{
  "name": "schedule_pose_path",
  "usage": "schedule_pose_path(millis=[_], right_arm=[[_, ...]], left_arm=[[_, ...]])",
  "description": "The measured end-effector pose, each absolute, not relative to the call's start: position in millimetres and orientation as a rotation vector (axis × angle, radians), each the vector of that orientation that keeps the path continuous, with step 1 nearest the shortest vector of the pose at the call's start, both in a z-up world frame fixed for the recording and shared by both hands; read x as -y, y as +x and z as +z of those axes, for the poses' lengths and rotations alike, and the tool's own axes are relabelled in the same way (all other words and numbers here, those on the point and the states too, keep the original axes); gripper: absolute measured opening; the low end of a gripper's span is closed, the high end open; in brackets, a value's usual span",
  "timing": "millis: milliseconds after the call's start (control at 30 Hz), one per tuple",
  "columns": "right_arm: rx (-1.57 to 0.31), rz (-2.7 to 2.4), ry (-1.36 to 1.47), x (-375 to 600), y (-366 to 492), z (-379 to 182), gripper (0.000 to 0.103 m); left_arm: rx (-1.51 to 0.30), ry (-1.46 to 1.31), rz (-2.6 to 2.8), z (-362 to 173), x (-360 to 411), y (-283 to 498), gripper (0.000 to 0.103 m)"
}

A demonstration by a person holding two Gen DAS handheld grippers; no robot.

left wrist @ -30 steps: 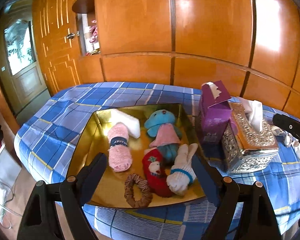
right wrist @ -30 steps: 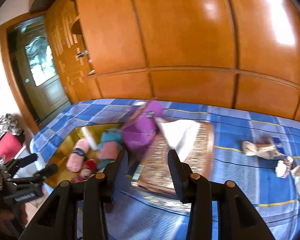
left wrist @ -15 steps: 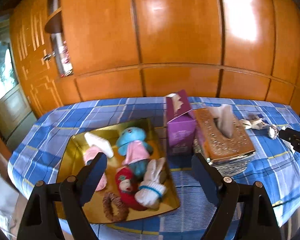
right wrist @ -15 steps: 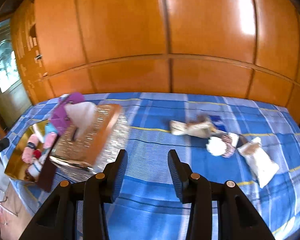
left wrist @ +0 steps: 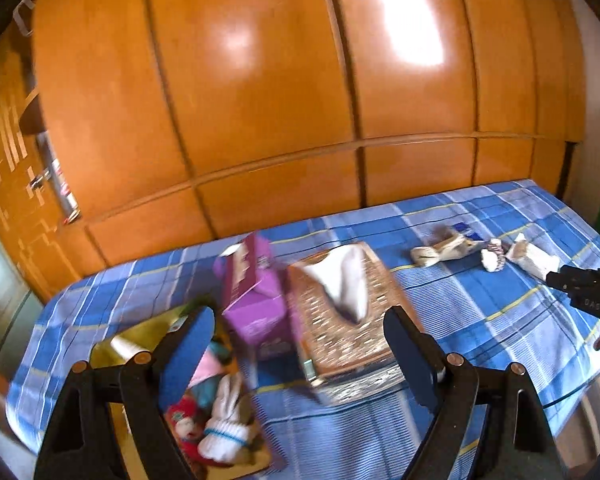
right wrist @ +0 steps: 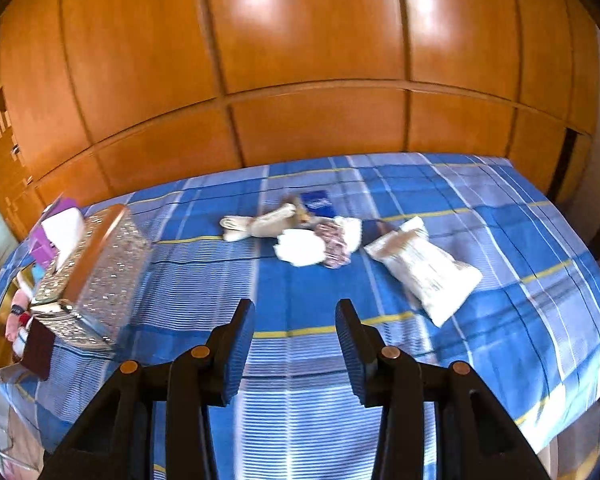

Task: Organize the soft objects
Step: 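Move both tools back toward the remaining items on the bed, then grasp the beige bandage roll with the left gripper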

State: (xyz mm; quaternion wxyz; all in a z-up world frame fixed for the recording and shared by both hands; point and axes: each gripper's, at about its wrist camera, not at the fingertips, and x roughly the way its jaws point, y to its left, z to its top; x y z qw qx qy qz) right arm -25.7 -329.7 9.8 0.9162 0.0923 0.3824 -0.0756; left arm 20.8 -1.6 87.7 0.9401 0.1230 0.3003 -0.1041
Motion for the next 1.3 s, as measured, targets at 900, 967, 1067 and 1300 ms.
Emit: schedule_pose_path(millis=[900,967,1067,1300], right_arm=[[-0.792,-0.238,0.296,374.7,-41.9,-11.4,0.042],[-0.799,-0.239,0.306,376.6,-41.6,-14.4,0.042],[-0.812,-0.242,0.315,378.9,-41.0,-19.5,0.042],[-0.831,-0.233,0.337,379.7,-40.5,-25.7,0.042]], left_arm=[[-0.751,0.402,-0.468,48.0,167.1,73.7,0.087],[-0.779,0.398,-0.469,41.7,173.0,80.4,0.087],[-0.819,0.392,-0.476,31.9,182.8,90.7,0.087],[-0.914,0.383,-0.485,19.8,201.5,124.9,0.086]])
